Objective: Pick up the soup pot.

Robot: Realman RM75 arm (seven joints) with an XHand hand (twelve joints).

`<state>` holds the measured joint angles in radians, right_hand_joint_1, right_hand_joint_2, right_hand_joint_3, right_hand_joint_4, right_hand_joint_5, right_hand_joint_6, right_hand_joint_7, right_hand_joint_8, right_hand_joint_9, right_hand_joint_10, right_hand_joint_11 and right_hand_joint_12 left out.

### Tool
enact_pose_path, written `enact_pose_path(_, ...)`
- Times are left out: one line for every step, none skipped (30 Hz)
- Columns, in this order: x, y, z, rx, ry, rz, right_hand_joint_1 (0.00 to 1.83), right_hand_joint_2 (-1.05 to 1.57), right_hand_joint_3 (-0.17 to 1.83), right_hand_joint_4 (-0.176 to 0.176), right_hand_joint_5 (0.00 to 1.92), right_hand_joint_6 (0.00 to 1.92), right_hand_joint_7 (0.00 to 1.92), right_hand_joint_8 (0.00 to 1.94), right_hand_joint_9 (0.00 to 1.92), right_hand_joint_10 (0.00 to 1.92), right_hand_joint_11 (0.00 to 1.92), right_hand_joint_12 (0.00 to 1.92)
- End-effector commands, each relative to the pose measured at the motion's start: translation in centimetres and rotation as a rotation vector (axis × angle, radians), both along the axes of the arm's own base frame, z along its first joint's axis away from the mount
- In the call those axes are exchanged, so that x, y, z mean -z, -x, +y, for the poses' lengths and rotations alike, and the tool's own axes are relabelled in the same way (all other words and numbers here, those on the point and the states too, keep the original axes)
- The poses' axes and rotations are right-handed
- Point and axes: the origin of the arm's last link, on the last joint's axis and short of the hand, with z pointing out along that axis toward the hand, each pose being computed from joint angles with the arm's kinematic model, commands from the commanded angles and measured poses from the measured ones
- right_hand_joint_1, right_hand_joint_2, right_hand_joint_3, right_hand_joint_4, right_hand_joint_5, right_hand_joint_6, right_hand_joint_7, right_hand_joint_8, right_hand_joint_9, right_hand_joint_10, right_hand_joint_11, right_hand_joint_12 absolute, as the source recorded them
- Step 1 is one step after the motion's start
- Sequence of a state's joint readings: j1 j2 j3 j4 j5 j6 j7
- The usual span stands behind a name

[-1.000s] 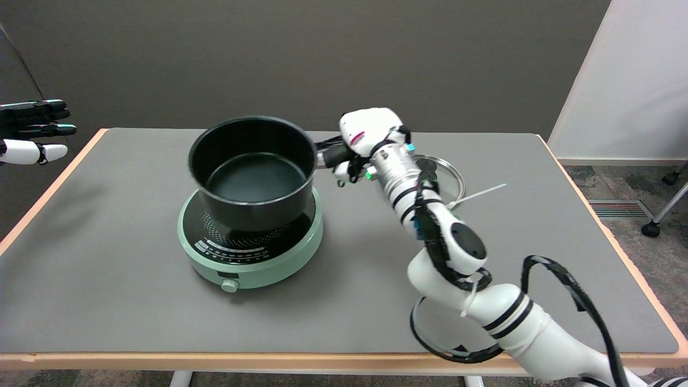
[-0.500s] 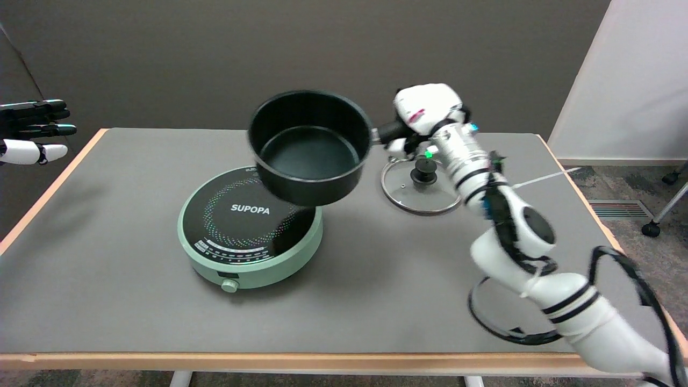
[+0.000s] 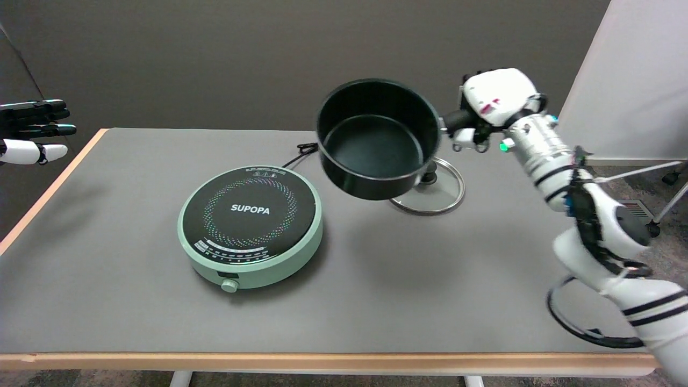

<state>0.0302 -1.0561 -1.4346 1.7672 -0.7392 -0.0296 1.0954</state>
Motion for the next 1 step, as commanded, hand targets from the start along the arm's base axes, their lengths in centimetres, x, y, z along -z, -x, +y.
enact_pose_path(-7.65, 0.64, 7.7, 0.048, 0.0, 0.055, 0.96, 0.98, 1.04, -0.027, 1.92, 1.92, 1.92, 1.92, 1.92, 1.92, 1.92, 1.92)
